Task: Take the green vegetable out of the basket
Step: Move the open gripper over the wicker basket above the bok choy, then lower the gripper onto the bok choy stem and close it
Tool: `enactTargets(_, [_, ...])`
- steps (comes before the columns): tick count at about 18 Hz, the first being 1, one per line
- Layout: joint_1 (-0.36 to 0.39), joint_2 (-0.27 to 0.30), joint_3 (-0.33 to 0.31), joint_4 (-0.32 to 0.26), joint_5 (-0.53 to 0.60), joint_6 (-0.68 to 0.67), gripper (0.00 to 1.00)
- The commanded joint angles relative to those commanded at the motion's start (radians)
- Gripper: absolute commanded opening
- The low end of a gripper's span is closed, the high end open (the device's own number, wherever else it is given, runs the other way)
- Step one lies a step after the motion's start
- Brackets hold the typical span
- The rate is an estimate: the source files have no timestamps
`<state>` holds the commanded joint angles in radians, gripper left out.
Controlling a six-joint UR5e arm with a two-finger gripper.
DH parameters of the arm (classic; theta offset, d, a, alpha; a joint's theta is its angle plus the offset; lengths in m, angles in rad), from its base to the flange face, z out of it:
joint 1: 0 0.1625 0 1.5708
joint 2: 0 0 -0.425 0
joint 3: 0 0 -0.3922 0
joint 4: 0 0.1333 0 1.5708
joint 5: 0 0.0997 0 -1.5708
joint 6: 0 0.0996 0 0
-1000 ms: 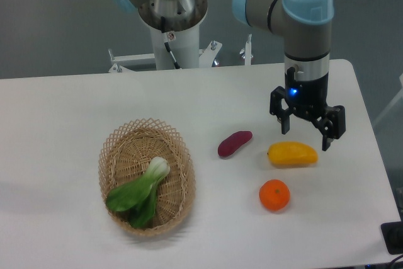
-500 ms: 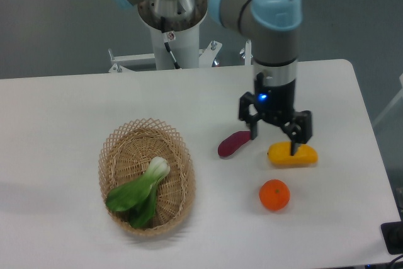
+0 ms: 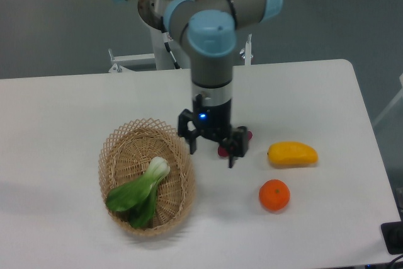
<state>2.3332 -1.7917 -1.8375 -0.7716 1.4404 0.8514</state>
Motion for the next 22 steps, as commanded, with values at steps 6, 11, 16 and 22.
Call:
enactTargets(6, [-0.08, -0.057, -0.042, 0.002, 0.0, -0.003, 1.0])
enactTargets(11, [-0.136, -0.09, -0.046, 0.003, 0.035, -0.002, 1.0])
enactTargets(16, [-0.146, -0.129, -0.043, 0.003, 0.038, -0.018, 1.0])
enactTargets(22, [-0.149, -0.141, -0.046, 0.003, 0.071, -0.015, 1.0])
